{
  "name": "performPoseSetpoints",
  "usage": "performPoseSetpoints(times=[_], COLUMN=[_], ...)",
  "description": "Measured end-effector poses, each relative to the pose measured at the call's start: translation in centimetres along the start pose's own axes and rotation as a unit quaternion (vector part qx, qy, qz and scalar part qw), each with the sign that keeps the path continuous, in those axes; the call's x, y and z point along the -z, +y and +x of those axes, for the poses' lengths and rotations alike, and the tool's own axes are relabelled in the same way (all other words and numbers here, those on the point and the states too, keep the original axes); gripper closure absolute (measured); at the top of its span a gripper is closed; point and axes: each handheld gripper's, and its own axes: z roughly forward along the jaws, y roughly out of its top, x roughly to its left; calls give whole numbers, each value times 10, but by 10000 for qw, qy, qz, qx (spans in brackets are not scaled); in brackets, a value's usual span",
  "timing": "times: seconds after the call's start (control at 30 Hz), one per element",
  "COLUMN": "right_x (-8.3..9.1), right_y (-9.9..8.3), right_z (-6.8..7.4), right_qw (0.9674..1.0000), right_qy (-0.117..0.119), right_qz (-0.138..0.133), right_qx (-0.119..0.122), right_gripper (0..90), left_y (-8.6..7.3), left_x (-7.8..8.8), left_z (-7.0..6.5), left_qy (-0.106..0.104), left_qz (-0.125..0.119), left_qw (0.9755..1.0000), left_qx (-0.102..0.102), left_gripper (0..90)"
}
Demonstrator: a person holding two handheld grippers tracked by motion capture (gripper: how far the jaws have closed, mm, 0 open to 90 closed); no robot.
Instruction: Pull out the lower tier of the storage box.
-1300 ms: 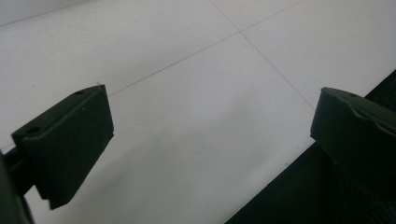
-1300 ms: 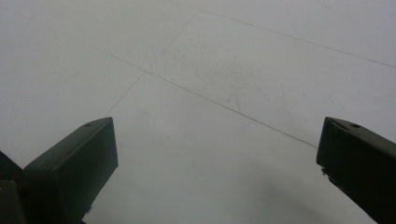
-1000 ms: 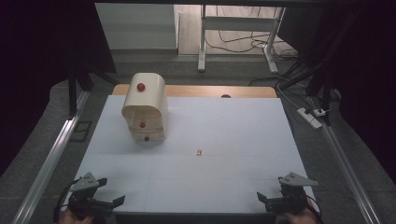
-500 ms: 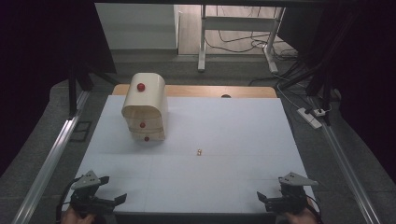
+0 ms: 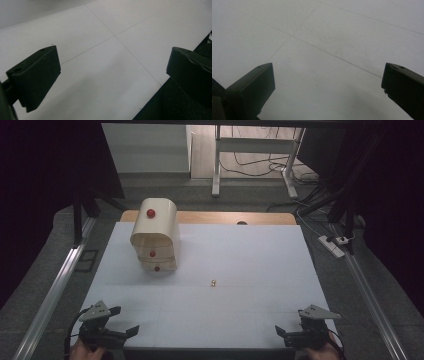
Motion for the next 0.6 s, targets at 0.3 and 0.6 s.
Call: performPoseSetpoints(times=[0.3, 0.6], right_x=[0, 0], right_y=[0, 0], right_z=[0, 0], right_qw=[10000, 10000], right_qy=[10, 51], right_qz=[5, 31], right_qx=[4, 12], right_gripper=[0, 0], left_y=[3, 8], left_x=[-4, -12], left_z=[2, 1], left_qy=[-107, -242], left_qz=[7, 30], left_qw=[9999, 9996], left_qx=[15, -110], left_gripper=[0, 0])
